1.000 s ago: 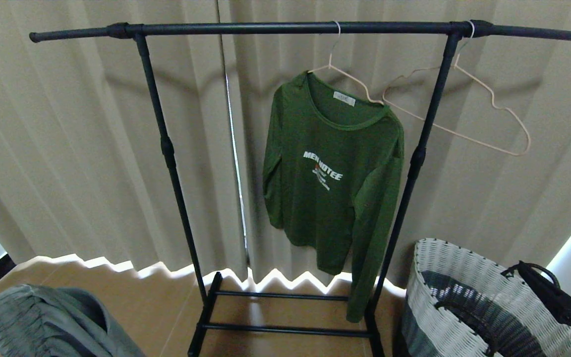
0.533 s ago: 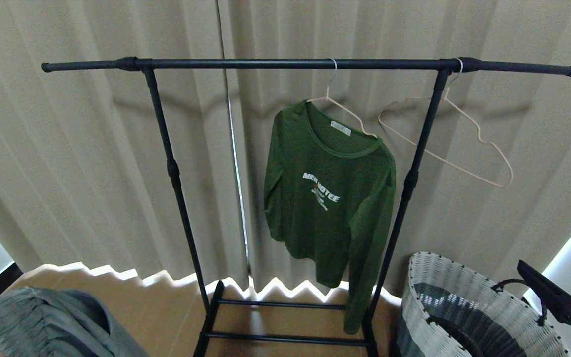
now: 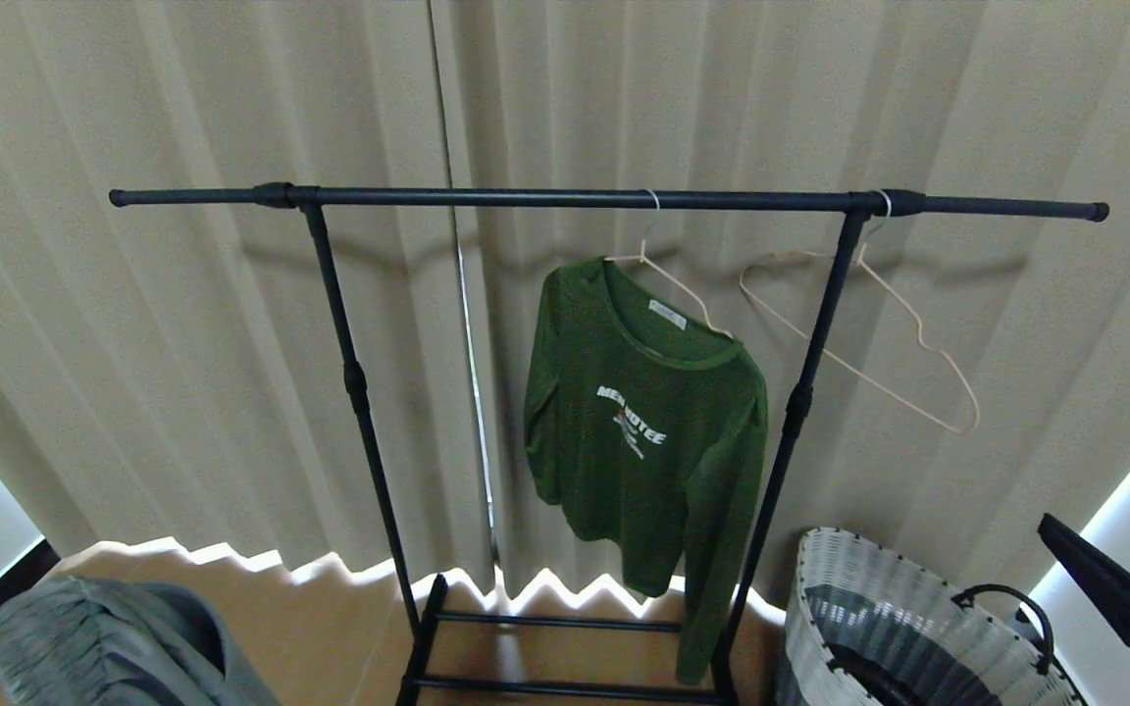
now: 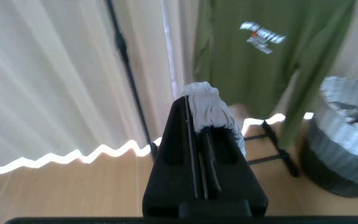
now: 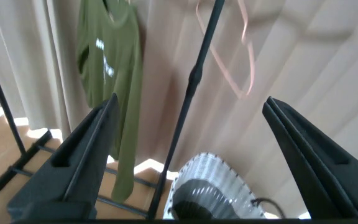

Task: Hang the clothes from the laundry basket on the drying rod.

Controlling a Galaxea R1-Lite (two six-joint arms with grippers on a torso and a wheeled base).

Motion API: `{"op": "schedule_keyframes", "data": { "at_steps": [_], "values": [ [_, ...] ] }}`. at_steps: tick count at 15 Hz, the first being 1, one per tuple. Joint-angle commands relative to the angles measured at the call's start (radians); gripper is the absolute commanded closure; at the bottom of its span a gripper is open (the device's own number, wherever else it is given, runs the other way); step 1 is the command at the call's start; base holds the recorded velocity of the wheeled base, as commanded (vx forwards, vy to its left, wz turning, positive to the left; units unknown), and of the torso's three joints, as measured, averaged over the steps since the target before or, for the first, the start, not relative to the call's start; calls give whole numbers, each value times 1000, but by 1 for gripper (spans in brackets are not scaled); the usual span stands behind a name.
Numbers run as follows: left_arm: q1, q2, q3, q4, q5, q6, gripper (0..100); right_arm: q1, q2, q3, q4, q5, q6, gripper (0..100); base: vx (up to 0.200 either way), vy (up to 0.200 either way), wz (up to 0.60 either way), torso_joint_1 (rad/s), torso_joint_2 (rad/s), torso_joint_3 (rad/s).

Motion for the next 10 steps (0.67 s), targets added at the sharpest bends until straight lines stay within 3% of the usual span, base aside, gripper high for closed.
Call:
{"op": "schedule_keyframes", "data": {
  "at_steps": [1,4,10],
  "values": [
    [1,1,0,0,-6,-2,100,0,-6,-1,0,0,-1,0,0,0,0,237,-535,-325],
    [1,1,2,0,-7,-4,100,0,-6,6,2,0,-1,0,0,0,0,116,-294,-167],
    [-5,-8,3,-16,-15,-16,100,2,-8,6,28,0,-1,0,0,0,0,6,-13,-7]
  ]
}}
